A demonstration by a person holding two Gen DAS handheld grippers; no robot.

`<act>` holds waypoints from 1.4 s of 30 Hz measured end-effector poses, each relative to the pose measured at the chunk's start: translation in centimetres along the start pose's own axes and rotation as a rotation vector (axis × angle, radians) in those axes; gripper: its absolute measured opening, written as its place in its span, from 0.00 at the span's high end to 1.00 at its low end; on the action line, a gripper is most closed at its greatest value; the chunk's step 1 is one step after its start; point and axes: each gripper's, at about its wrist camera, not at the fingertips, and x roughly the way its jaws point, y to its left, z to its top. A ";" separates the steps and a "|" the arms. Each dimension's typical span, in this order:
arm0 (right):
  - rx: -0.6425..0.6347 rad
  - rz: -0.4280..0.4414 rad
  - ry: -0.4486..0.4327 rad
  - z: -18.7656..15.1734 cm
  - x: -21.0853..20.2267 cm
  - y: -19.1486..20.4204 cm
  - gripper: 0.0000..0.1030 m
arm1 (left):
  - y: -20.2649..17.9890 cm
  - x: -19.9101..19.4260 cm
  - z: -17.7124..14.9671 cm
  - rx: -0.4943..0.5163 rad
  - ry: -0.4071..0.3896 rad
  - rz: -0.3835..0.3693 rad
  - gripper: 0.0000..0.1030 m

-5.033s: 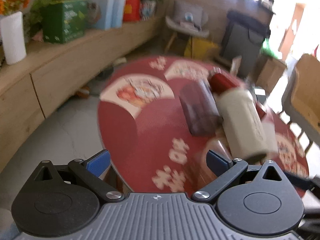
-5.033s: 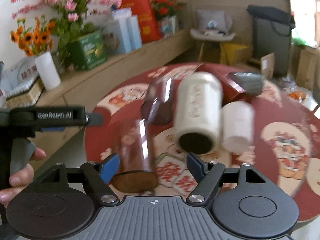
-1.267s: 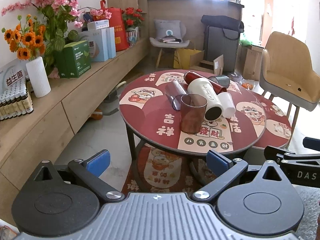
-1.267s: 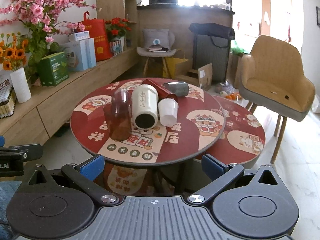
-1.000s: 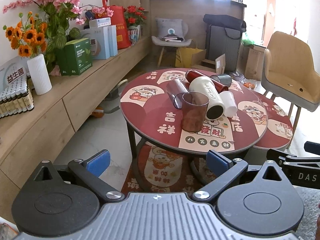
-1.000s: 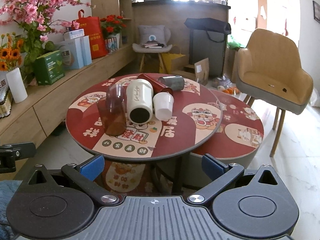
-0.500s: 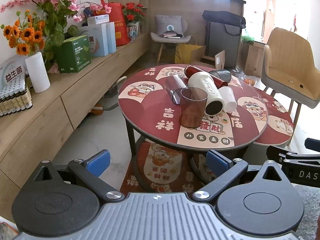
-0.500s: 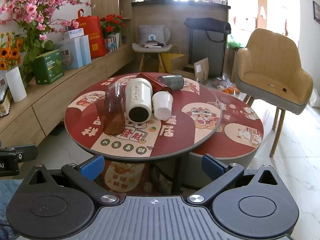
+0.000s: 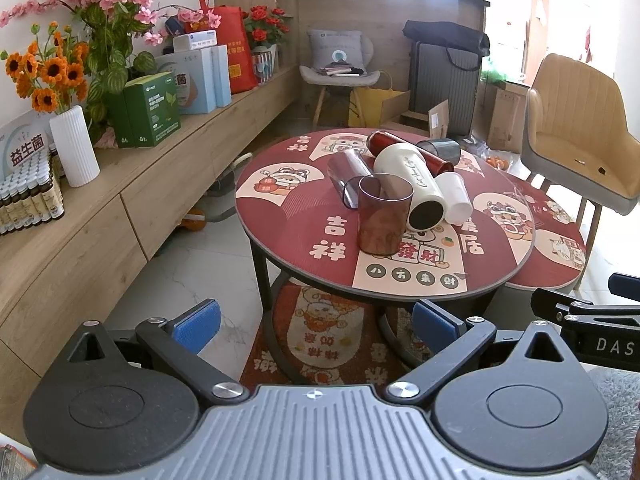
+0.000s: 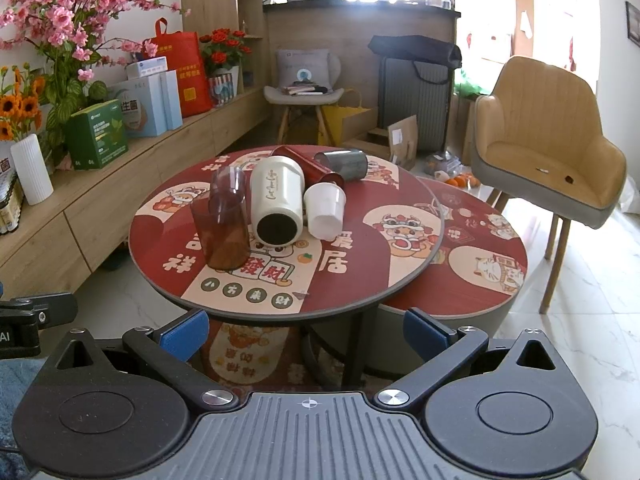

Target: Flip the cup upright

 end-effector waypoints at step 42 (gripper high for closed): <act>0.008 -0.008 -0.015 0.5 -0.5 -0.6 0.00 | 0.2 -0.8 0.1 -0.005 -0.020 0.023 0.00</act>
